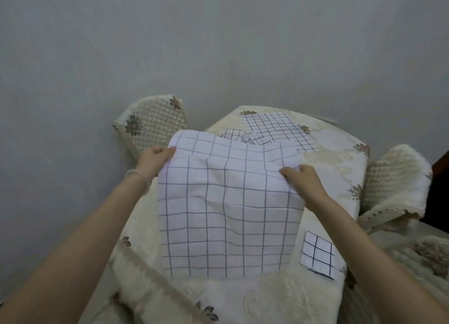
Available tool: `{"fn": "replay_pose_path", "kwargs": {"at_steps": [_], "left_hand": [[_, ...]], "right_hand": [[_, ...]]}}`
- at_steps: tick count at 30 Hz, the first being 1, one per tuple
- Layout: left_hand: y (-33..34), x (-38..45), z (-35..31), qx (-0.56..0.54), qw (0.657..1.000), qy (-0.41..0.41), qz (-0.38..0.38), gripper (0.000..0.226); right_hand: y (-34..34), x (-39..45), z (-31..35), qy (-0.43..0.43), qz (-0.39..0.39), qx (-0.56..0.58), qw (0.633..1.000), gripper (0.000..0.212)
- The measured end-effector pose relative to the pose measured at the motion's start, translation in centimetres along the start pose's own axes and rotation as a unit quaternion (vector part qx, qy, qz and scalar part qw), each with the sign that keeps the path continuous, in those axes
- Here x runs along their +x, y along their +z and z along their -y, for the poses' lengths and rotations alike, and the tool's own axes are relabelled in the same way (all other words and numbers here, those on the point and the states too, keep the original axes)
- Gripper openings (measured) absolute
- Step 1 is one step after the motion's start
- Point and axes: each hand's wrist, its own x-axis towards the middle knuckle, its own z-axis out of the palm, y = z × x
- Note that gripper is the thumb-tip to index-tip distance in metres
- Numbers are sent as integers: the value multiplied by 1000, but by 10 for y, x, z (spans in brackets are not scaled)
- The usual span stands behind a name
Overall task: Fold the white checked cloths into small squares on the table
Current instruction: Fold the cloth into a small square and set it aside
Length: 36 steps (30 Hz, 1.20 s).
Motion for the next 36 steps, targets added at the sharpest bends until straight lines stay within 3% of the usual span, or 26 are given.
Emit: {"fn": "replay_pose_path", "kwargs": {"at_steps": [2,4,8,11,20,30,32,34,36], "left_hand": [[3,6,4,-50,996,-55,41,18],[7,11,16,-34,991,-98,88,11],[22,35,54,34,988,-119,97,38],[37,48,83,96,990,-93,46,43],[83,77,174,182,974,-74,108,34],[120,99,216,230,962,-63,136,37],[123,98,220,315,944,11,100,45],[130,94,222,412,899,129,76,53],[146,88,221,445,855,236,127,54]], "right_hand": [[7,5,-8,27,-5,14,1000,41],[13,13,-20,49,-14,4,999,43],[30,33,-52,80,-16,-40,996,45],[47,38,-84,104,-24,-72,992,40],[93,32,-182,189,-52,-91,976,25],[105,54,-215,150,-101,-163,970,19],[107,56,-215,108,-140,-219,960,22],[114,59,-216,54,-182,-279,941,36],[133,64,-210,-12,-168,-289,942,46]]}}
